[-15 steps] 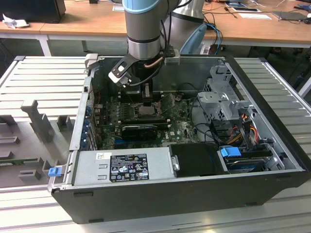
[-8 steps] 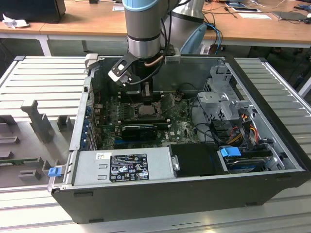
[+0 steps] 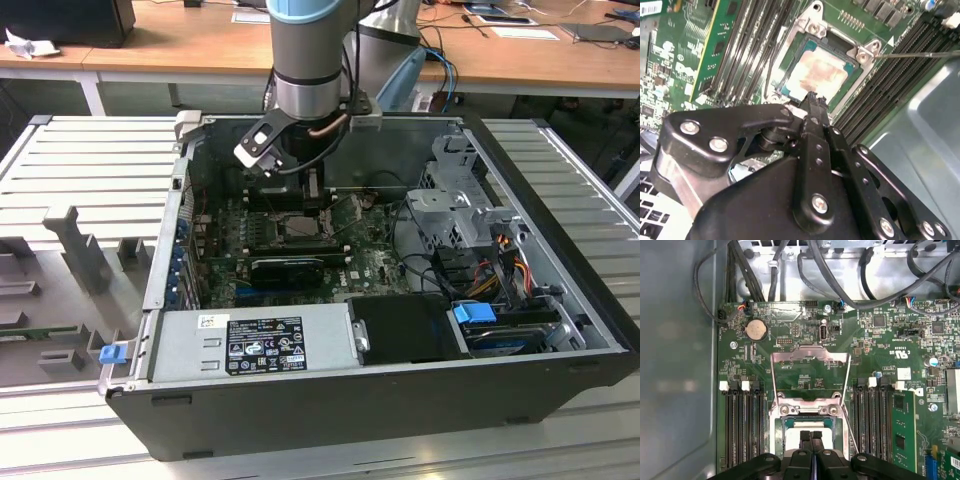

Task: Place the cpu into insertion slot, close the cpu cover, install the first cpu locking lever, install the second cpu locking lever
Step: 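Close the cpu cover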

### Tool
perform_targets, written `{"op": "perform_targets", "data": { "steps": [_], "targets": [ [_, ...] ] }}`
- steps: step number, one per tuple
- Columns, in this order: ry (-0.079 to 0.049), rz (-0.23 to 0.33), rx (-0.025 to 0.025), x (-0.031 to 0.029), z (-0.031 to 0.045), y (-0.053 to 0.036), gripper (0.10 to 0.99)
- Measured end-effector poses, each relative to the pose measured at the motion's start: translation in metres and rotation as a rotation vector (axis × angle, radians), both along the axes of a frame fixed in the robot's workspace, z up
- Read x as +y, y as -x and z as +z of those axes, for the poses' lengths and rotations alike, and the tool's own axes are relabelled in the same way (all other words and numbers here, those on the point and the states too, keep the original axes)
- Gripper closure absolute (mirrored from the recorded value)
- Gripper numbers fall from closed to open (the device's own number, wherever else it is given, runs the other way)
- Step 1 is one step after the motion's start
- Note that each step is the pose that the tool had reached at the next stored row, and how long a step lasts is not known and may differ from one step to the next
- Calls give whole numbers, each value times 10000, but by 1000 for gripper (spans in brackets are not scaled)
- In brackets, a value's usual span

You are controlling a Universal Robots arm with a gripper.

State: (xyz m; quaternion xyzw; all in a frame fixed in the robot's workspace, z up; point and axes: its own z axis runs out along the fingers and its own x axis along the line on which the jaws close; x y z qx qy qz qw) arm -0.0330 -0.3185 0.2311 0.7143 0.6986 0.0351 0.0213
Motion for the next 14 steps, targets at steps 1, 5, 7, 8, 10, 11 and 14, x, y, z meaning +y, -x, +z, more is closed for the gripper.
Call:
{"op": "perform_targets", "data": {
  "steps": [1, 5, 7, 8, 10, 11, 14],
  "targets": [
    [-2, -1, 6, 0, 16, 0, 980],
    [-3, 1, 10, 0, 79, -1, 980],
    [-6, 1, 8, 1, 100, -1, 980],
    [-4, 4, 9, 0, 101, -5, 980],
    [0, 1, 13, -2, 106, -52, 980],
    [-1, 0, 10, -2, 131, -53, 980],
    [-3, 1, 10, -1, 231, -54, 980]
  ]
}}
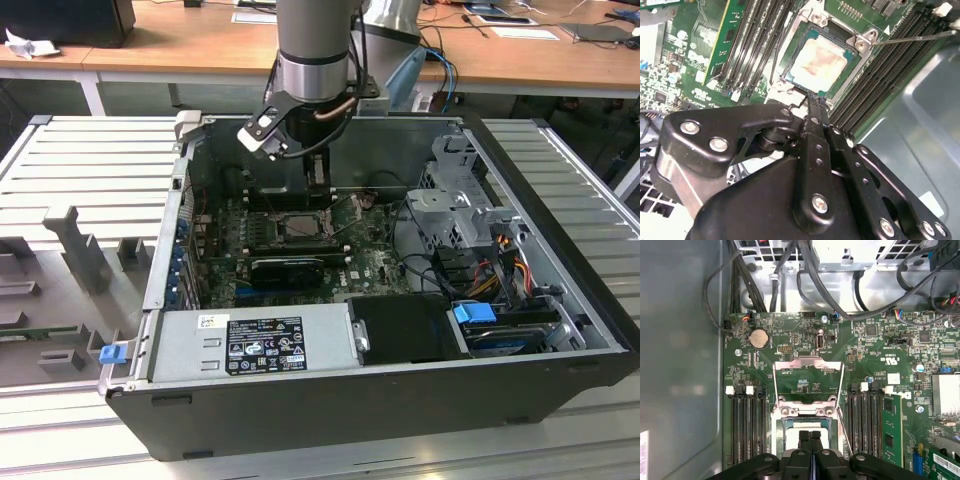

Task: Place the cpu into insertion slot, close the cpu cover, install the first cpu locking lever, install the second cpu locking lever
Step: 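Close the cpu cover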

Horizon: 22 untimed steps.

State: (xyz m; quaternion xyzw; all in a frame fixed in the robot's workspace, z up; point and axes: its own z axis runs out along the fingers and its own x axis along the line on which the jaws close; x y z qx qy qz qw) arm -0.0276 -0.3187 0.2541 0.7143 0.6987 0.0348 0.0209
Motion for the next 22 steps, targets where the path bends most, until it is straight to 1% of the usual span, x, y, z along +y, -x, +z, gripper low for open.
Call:
{"op": "perform_targets", "data": {
  "steps": [1, 3, 4, 5, 7, 9, 10, 15, 17, 22],
  "targets": [
    [-2, 1, 0, 0, 12, -13, 980],
    [-16, 1, 10, 0, 12, -72, 980],
    [-21, -1, 29, 0, 12, -134, 980],
    [-22, 1, 36, 0, 13, -178, 980],
    [-21, 0, 36, 1, 12, -200, 980],
    [-22, 1, 36, 1, 12, -266, 980],
    [-22, 1, 36, 1, 12, -286, 980],
    [-20, 0, 36, 2, 44, -298, 980],
    [-23, 0, 34, 2, 44, -310, 980],
    [-19, 0, 36, 2, 45, -411, 980]
  ]
}}
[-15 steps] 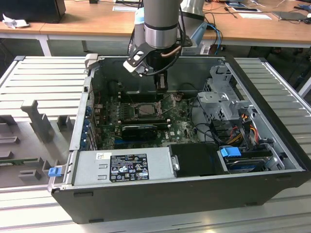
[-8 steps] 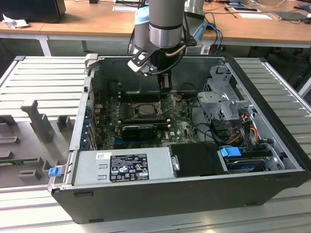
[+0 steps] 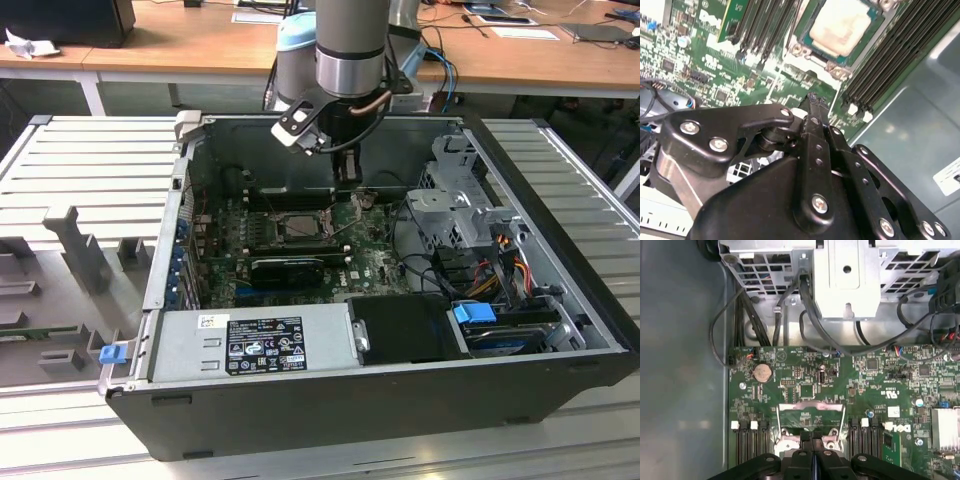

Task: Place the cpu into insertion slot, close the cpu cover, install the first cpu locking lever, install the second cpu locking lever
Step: 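Close the cpu cover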

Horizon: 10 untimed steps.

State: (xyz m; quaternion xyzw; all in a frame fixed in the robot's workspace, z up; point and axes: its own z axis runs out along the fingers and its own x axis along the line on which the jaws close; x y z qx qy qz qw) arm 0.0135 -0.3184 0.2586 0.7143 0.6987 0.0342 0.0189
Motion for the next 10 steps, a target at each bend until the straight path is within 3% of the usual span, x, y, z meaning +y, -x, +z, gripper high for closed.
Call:
{"op": "perform_targets", "data": {
  "steps": [5, 7, 10],
  "targets": [
    [-4, -1, 3, 0, -2, -87, 980],
    [-2, 7, 14, 0, -6, -162, 980],
    [-3, 13, 18, 0, -20, -347, 980]
  ]
}}
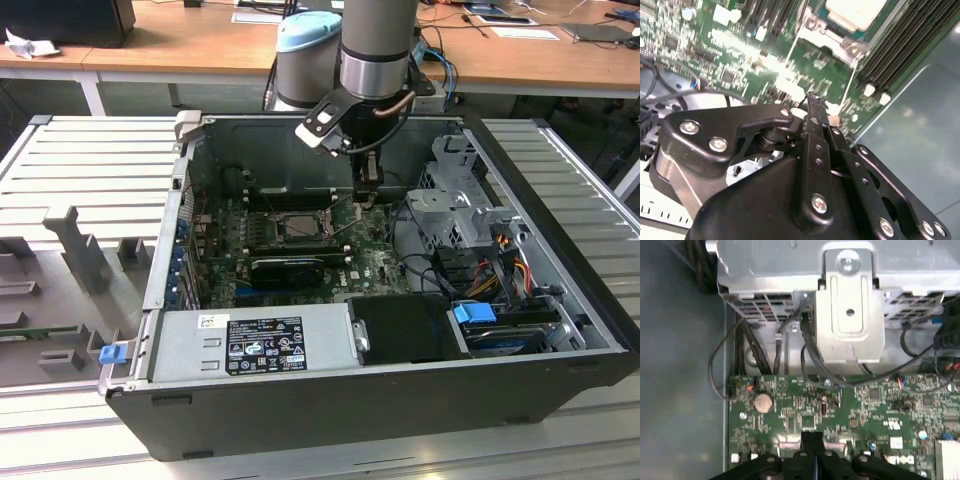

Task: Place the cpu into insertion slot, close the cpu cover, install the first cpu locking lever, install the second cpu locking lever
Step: 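Close the cpu cover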

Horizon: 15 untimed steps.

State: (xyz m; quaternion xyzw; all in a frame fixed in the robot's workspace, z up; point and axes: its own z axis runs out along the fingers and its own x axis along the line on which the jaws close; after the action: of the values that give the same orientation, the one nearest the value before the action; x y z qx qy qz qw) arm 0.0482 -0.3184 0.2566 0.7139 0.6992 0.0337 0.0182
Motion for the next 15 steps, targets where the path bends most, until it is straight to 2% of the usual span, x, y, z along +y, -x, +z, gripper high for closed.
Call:
{"op": "perform_targets", "data": {
  "steps": [1, 2, 5, 7, 8, 9, 11, 12, 15],
  "targets": [
    [0, 3, 17, 0, -3, -97, 980],
    [0, 3, 26, 0, -15, -126, 980],
    [1, 3, 84, 0, -76, -145, 980],
    [0, 3, 170, 0, -102, -152, 980],
    [2, 3, 305, 0, -105, -154, 980],
    [2, 4, 464, 0, -105, -156, 980],
    [2, 3, 660, 0, -101, -155, 980],
    [1, 3, 700, 0, -98, -155, 980],
    [1, 3, 711, 0, -95, -140, 980]
  ]
}}
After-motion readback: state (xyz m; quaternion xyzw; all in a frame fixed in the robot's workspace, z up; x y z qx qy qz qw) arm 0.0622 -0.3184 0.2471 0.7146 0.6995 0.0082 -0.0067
